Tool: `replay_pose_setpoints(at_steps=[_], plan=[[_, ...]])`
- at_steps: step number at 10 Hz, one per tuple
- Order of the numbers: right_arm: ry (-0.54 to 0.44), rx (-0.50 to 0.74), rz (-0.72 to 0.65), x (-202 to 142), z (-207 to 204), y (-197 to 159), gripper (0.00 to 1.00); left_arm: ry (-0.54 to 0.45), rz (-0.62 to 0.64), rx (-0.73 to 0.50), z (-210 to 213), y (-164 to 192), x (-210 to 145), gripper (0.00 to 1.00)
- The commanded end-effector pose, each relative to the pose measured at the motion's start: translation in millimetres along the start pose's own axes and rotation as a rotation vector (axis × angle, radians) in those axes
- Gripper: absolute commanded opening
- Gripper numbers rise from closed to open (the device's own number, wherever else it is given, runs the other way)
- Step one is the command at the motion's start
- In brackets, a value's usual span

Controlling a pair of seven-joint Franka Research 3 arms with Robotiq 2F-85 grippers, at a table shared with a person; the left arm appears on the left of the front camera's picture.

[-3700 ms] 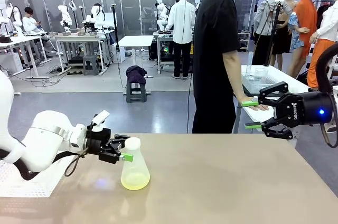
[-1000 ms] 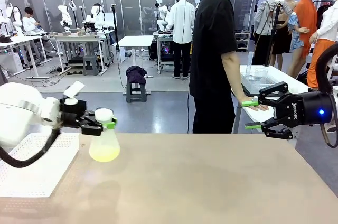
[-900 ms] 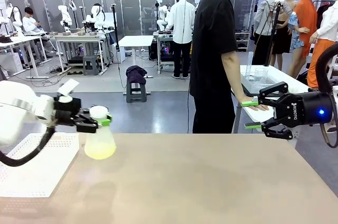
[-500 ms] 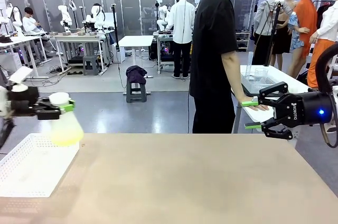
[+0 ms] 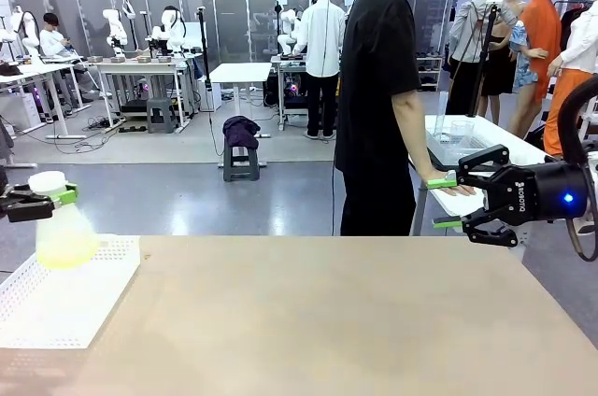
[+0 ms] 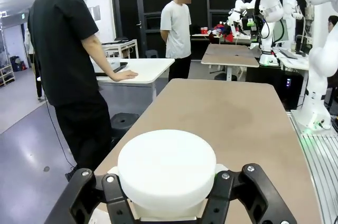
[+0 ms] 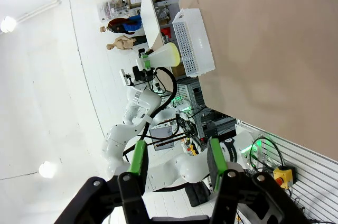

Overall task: Prepare the solutions needed for the experiment.
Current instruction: When the human places the Big flask in the center of the table, pick up the Big flask and place it in the left Organizing basket.

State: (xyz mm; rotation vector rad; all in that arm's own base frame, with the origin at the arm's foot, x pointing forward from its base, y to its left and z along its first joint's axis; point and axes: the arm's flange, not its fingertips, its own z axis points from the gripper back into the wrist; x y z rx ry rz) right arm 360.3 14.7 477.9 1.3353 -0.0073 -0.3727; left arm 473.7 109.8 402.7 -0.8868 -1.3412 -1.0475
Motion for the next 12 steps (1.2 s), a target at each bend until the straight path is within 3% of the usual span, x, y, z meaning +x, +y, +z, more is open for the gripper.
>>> replay_pose_setpoints(at_steps=[1, 2, 3, 7, 8, 12], plan=[[-0.001, 0.011, -0.023, -1, 0, 3, 0.58, -0.069, 0.008, 0.000, 0, -1, -2, 0.09], [-0.001, 0.011, -0.023, -1, 0, 3, 0.58, -0.076, 0.011, 0.022, 4, -2, -5, 0.09], [-0.001, 0.011, -0.023, -1, 0, 3, 0.58, -0.001, 0.016, -0.018, 5, -9, -6, 0.09], [-0.001, 0.011, -0.023, -1, 0, 3, 0.58, -0.019, 0.021, 0.010, 3, -2, -8, 0.09], [-0.001, 0.011, -0.023, -1, 0, 3, 0.58, -0.013, 0.029, 0.006, 3, -4, -12, 0.24], [-0.001, 0.011, -0.023, -1, 0, 3, 0.58, -0.063, 0.031, 0.008, 39, 44, -52, 0.24]])
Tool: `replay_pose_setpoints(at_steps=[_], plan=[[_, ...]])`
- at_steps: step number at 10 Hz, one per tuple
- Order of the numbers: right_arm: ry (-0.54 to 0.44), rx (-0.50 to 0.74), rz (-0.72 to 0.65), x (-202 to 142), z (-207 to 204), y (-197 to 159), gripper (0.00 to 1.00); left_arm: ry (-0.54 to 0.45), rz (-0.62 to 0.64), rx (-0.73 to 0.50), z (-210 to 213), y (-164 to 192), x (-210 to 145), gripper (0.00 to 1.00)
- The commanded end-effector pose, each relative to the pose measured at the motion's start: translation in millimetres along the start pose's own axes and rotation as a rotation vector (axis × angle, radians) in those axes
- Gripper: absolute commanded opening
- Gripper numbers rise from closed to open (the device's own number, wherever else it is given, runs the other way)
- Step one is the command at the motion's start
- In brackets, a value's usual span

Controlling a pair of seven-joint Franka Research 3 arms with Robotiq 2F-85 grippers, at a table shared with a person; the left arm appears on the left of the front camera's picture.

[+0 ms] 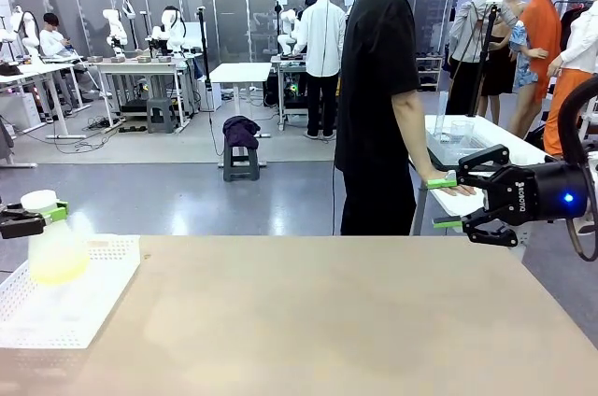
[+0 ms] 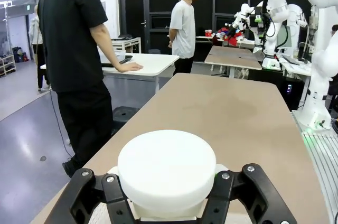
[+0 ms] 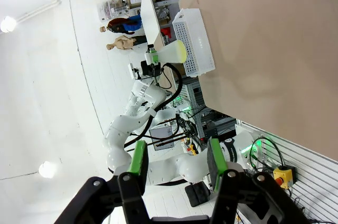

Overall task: Prepare the solutions needed for the experiment.
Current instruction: When the human places the Big flask in the center of the table, pick up the Big flask and place it in the left Organizing basket.

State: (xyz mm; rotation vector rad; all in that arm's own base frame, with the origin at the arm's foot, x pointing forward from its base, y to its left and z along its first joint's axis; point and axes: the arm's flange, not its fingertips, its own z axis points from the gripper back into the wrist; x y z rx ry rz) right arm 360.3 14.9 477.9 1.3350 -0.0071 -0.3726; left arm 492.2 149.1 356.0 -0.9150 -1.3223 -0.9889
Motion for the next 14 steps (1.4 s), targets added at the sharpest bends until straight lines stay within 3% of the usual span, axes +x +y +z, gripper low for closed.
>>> replay_pose_setpoints(at_steps=[1, 2, 5, 14], plan=[[-0.001, 0.012, -0.023, -1, 0, 3, 0.58, -0.082, -0.023, -0.039, 15, 30, -10, 0.24], [-0.001, 0.012, -0.023, -1, 0, 3, 0.58, -0.141, -0.001, -0.087, 14, 42, -23, 0.24], [-0.001, 0.012, -0.023, -1, 0, 3, 0.58, -0.175, 0.035, -0.086, 5, 65, -53, 0.24], [-0.001, 0.012, -0.023, -1, 0, 3, 0.58, -0.021, 0.092, -0.062, -24, 62, -87, 0.24]])
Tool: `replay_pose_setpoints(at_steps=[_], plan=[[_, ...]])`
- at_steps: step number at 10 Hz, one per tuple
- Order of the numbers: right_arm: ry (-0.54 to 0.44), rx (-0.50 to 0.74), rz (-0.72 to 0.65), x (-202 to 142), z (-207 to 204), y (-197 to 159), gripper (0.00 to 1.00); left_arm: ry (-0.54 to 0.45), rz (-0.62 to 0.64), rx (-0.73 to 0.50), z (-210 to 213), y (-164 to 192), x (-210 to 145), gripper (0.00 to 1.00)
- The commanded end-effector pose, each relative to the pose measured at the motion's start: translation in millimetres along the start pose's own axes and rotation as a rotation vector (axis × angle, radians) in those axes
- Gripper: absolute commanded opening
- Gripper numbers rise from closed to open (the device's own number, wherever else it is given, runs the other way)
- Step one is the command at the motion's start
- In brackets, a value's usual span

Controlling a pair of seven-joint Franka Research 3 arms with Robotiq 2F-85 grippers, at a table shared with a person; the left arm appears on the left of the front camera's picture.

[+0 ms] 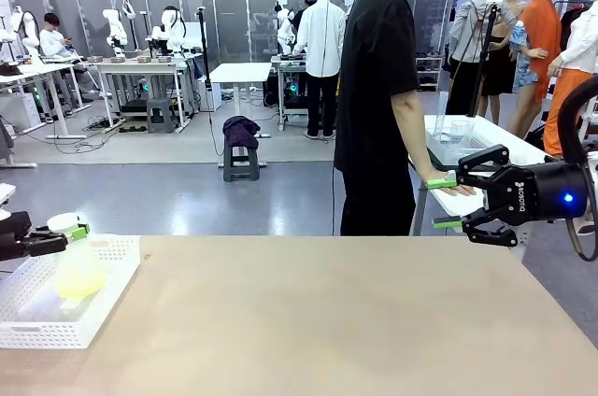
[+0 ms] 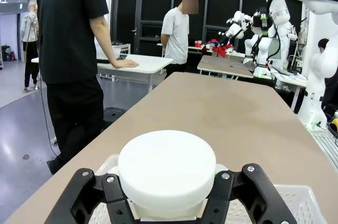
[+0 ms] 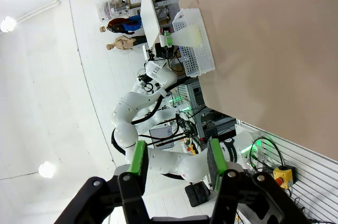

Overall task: Prepare the solutions needed for the experiment.
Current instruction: When the human places the Big flask in the center of the table, pick up the Big flask and place it in the left Organizing basket.

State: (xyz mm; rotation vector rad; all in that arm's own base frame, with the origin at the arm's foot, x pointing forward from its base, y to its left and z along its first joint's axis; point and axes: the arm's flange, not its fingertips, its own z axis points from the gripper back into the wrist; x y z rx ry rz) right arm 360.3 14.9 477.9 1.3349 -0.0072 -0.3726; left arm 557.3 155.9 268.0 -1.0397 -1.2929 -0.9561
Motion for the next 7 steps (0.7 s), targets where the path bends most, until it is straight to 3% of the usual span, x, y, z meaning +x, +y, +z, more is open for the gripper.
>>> replay_pose_setpoints(at_steps=[1, 5, 6, 7], plan=[[-0.001, 0.012, -0.023, -1, 0, 3, 0.58, 0.043, 0.028, 0.003, -5, -2, 0, 0.24], [-0.001, 0.012, -0.023, -1, 0, 3, 0.58, 0.060, 0.044, -0.012, -4, -2, -7, 0.24], [-0.001, 0.012, -0.023, -1, 0, 3, 0.58, 0.068, 0.043, -0.022, -4, -6, -3, 0.40], [-0.001, 0.012, -0.023, -1, 0, 3, 0.58, 0.082, 0.048, -0.034, -7, -11, 0, 0.44]])
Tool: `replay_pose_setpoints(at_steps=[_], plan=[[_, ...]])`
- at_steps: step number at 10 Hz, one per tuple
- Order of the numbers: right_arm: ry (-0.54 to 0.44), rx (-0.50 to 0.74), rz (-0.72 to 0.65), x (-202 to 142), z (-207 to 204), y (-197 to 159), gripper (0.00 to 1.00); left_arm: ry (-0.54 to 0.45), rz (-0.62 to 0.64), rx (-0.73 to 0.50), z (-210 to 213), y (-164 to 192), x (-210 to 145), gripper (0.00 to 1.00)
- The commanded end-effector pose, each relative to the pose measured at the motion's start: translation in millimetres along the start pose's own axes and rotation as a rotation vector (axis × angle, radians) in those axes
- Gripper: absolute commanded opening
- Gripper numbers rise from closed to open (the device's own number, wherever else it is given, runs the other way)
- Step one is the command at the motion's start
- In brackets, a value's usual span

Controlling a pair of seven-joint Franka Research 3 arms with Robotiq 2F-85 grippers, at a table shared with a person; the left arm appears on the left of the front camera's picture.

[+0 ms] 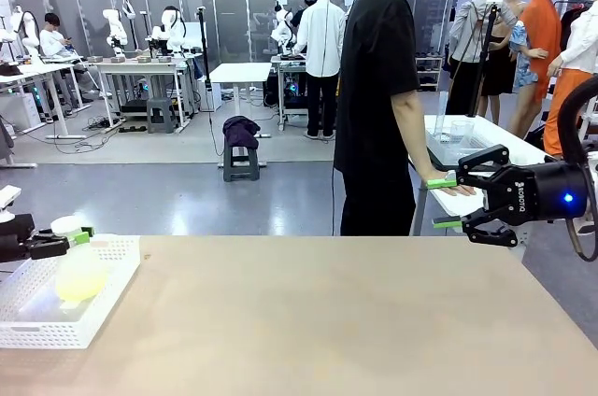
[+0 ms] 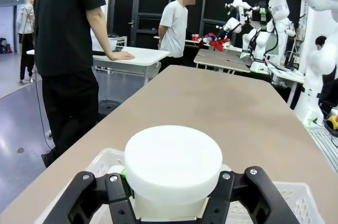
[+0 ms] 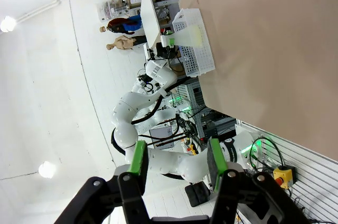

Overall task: Prepare the solutions needed for the experiment.
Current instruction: When the human places the Big flask in the center of the table, pick up the Big flask and place it in the left Organizing basket.

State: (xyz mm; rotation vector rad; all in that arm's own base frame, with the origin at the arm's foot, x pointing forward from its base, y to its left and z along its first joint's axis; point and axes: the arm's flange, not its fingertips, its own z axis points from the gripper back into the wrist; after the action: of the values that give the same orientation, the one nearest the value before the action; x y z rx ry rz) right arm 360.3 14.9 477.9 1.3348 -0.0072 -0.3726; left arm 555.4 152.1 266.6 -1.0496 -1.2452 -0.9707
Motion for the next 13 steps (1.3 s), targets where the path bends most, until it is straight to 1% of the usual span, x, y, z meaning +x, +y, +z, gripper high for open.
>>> replay_pose_setpoints(at_steps=[1, 2, 3, 4, 5, 9, 13], plan=[[-0.001, 0.012, -0.023, -1, 0, 3, 0.58, 0.060, 0.012, -0.003, -4, -13, 7, 0.60], [-0.001, 0.012, -0.023, -1, 0, 3, 0.58, 0.070, 0.007, -0.004, -3, -16, 10, 0.64], [-0.001, 0.012, -0.023, -1, 0, 3, 0.58, 0.077, 0.004, -0.001, 0, -16, 12, 0.80], [-0.001, 0.012, -0.023, -1, 0, 3, 0.58, 0.090, 0.003, -0.002, 0, -18, 14, 0.84], [-0.001, 0.012, -0.023, -1, 0, 3, 0.58, 0.103, 0.009, 0.000, 3, -18, 15, 1.00], [-0.001, 0.012, -0.023, -1, 0, 3, 0.58, 0.140, 0.018, 0.006, 10, -23, 20, 1.00], [-0.001, 0.012, -0.023, -1, 0, 3, 0.58, 0.177, 0.014, 0.075, 34, -40, 33, 1.00]])
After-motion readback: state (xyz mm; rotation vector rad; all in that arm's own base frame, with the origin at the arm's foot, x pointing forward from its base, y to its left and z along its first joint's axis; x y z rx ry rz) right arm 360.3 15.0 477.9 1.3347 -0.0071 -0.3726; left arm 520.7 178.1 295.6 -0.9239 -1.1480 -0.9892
